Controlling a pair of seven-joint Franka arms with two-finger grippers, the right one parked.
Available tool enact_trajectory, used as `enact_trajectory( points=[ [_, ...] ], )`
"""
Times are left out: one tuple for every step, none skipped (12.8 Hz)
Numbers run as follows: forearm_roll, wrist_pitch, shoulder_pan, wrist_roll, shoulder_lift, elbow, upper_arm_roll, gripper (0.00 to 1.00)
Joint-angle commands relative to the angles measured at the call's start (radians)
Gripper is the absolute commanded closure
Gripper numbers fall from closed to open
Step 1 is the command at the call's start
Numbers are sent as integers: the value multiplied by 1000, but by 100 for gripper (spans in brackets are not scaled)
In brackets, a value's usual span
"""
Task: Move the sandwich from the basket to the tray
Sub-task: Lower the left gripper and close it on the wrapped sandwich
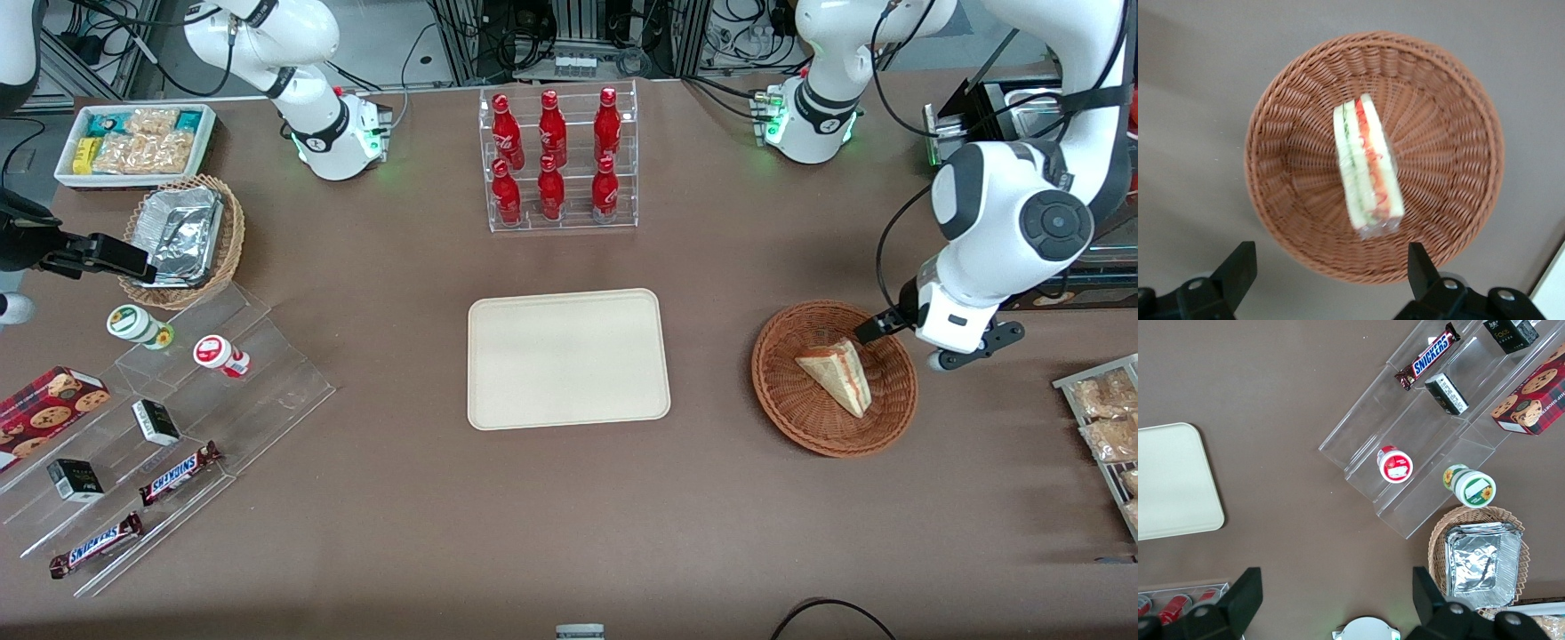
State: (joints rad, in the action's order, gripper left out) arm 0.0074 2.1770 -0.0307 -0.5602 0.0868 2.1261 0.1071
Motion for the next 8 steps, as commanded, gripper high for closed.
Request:
enact_trajectory(
  points=[
    [6, 81, 5, -171, 31, 5, 9, 0],
    [5, 101, 5, -228, 45, 5, 17, 0],
    [5, 131, 5, -277, 48, 17, 19, 0],
    [5, 188, 5, -324, 47, 43, 19, 0],
    [5, 222, 5, -370, 48, 57, 20, 0],
    [6, 221, 5, -374, 65, 58, 26, 0],
    [9, 218, 5, -372, 74, 60, 38, 0],
    [14, 213, 5, -371, 88, 61, 42, 0]
  ],
)
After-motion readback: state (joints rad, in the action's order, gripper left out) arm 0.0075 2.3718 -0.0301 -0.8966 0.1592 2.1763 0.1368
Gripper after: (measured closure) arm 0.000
